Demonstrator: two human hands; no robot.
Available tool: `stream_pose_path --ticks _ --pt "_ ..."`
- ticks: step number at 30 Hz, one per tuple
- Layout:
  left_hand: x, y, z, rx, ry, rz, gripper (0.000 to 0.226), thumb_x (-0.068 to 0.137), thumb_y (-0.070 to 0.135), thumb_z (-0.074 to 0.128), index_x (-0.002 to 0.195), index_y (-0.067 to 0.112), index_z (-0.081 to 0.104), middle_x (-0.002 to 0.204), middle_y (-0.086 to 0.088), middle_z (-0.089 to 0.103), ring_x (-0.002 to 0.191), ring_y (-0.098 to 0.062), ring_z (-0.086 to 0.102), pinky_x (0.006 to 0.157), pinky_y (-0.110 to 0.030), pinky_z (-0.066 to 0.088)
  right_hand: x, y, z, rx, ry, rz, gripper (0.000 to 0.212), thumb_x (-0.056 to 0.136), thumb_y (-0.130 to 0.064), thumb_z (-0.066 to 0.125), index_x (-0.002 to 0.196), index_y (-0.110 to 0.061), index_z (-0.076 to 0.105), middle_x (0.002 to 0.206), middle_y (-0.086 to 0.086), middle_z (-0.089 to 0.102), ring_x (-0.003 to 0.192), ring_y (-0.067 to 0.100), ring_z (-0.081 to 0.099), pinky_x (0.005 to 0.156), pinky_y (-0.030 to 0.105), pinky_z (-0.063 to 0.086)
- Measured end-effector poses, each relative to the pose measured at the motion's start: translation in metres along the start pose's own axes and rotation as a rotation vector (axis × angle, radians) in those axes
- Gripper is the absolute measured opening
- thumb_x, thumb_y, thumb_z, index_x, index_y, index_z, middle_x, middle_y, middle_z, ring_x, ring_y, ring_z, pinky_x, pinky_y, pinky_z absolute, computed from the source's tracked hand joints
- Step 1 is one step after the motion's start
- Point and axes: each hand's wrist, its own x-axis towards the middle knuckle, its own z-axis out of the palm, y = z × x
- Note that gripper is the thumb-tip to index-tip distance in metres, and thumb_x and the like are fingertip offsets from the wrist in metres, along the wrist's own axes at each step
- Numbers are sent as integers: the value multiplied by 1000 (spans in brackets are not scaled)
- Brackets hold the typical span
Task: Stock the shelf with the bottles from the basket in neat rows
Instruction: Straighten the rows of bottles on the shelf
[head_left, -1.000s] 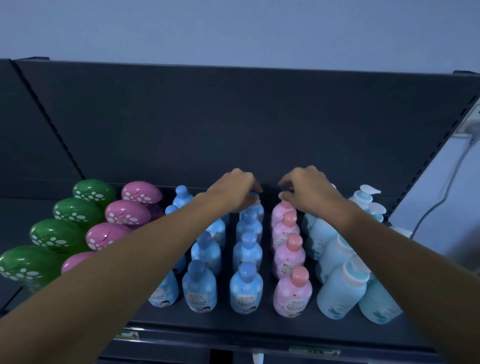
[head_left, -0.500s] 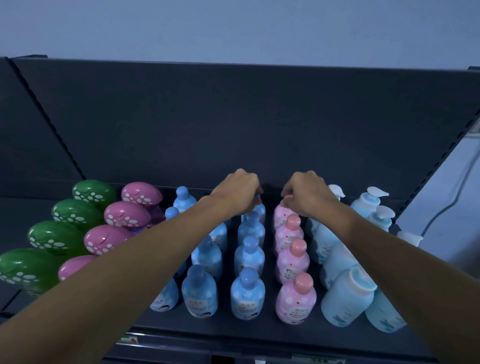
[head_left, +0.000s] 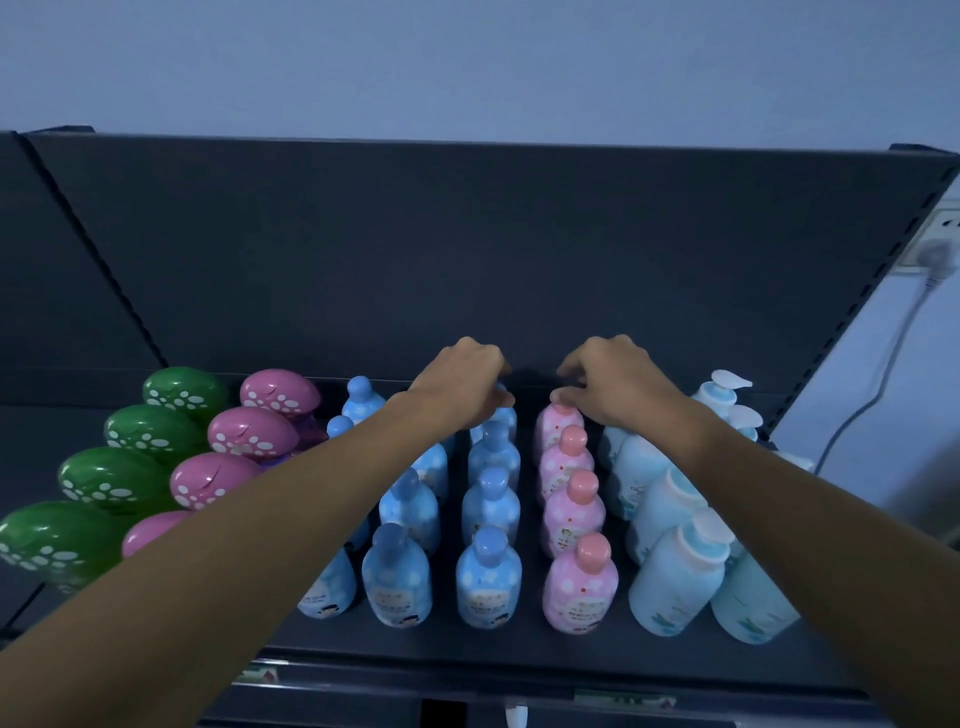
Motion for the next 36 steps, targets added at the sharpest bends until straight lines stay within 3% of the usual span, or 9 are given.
stream_pose_path --ticks 6,10,13,16,21,24,28,33,36 --pt "-29 28 -14 5 79 56 21 94 28 62 102 10 68 102 -12 67 95 -37 64 83 -46 57 -48 10 -36 -49 109 -51 21 82 -36 77 100 -26 76 90 -4 69 92 22 65 82 33 54" --pt "-64 62 -21 -30 80 167 17 92 25 56 86 11 60 91 -9 66 87 -37 63 76 -44 56 -98 19 -58 -111 107 -57 17 81 -36 77 96 -29 76 91 -10 72 90 15 67 79 31 53" --pt "-90 88 -16 -16 59 259 21 91 26 56 100 13 70 92 -5 69 89 -33 64 74 -42 54 -131 31 -71 -128 94 -17 17 80 -37 79 95 -31 76 82 -17 67 87 11 68 79 31 55" --pt "-109 113 -10 -40 102 323 24 93 28 57 108 14 70 92 -4 69 93 -31 63 69 -33 40 -156 48 -81 -158 114 -6 17 79 -38 79 94 -31 76 76 -21 61 80 7 65 73 28 51" --pt "-118 154 5 -48 81 315 38 94 44 61 126 24 67 106 7 74 107 -19 63 106 -44 39 -182 96 -97 -158 78 16 22 80 -41 78 99 -30 75 81 -19 65 82 8 64 74 30 53" --pt "-116 167 17 33 57 264 45 92 52 59 129 27 63 106 9 74 108 -18 60 112 -51 30 -187 114 -93 -125 49 7 26 81 -43 77 103 -29 74 87 -16 69 83 7 65 75 28 53" --pt "-116 180 30 25 59 205 46 90 48 64 128 23 65 102 6 74 110 -23 50 104 -50 37 -189 130 -84 -61 -28 -31 33 80 -49 76 107 -30 72 87 -16 69 83 3 65 79 30 56" --pt "-113 184 37 -22 96 163 50 88 47 70 128 18 65 103 0 72 113 -24 52 83 -35 42 -187 136 -67 -48 -51 -56 34 78 -47 76 107 -29 72 86 -15 66 83 7 63 77 32 55" --pt "-113 187 40 -85 52 108 52 88 46 72 130 17 64 103 -5 71 106 -23 60 86 -39 54 -185 138 -59 -69 -65 -38 35 77 -45 76 108 -29 70 97 -5 66 88 17 64 80 37 57"
